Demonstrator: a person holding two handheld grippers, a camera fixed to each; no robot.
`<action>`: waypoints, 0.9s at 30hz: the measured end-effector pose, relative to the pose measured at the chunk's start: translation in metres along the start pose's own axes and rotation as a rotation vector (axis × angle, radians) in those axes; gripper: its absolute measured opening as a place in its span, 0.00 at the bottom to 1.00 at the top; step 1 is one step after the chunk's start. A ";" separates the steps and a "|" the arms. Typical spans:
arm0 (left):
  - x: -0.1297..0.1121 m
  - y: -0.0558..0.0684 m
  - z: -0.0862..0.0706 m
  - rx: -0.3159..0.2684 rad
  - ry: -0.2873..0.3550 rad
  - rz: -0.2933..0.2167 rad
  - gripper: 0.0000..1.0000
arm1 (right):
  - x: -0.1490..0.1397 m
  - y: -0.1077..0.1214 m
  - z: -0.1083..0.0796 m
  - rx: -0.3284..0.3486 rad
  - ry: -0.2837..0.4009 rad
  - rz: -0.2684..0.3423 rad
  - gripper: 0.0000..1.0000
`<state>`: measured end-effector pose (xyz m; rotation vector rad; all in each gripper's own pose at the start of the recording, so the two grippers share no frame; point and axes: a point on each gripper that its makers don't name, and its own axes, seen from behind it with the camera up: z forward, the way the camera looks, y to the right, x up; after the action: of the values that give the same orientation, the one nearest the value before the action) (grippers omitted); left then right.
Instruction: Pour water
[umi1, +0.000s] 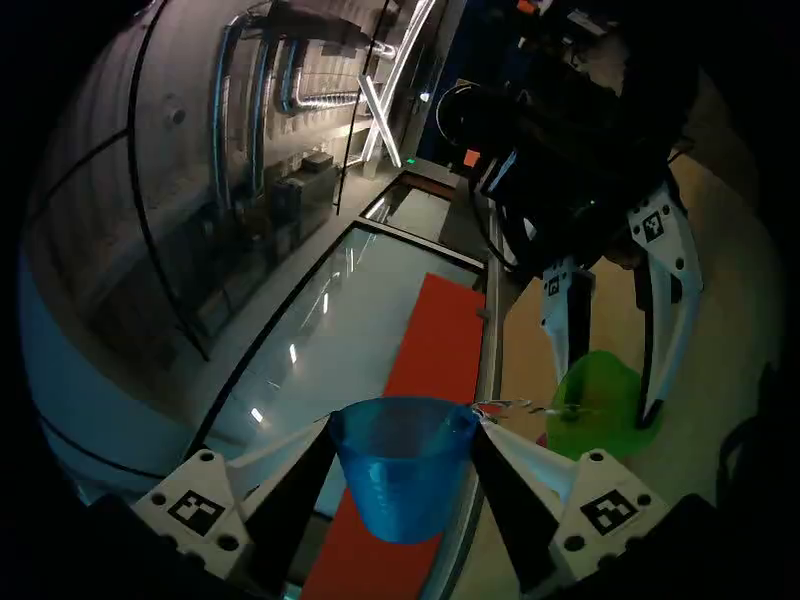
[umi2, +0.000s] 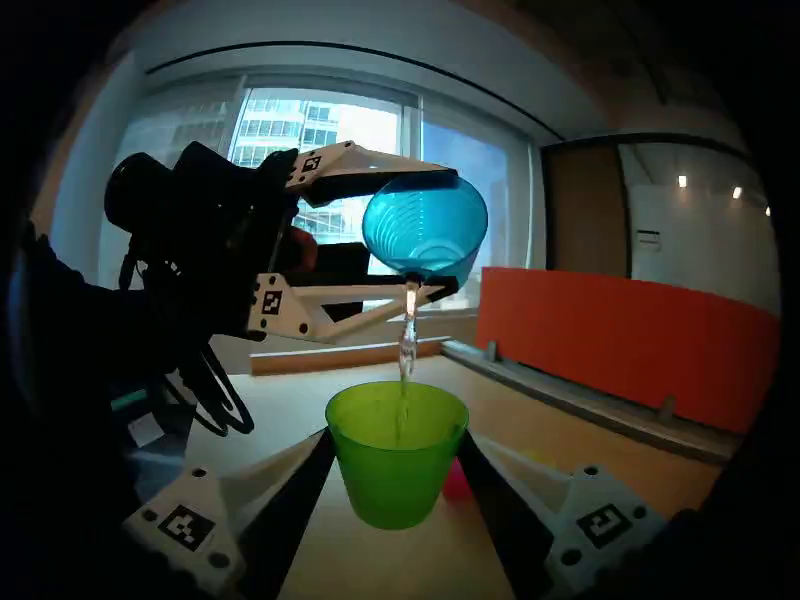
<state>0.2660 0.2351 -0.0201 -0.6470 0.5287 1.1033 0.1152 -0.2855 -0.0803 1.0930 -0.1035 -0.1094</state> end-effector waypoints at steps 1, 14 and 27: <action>0.001 -0.001 -0.001 0.001 0.000 0.004 0.88 | 0.000 0.000 0.000 0.000 0.000 -0.001 0.89; 0.007 -0.001 -0.002 -0.004 0.006 0.044 0.88 | 0.002 0.000 0.000 0.002 0.004 -0.006 0.89; 0.009 -0.006 -0.002 0.004 0.009 0.070 0.88 | 0.004 0.000 -0.003 -0.003 0.006 -0.012 0.89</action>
<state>0.2748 0.2376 -0.0266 -0.6338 0.5650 1.1657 0.1197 -0.2840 -0.0816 1.0915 -0.0917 -0.1172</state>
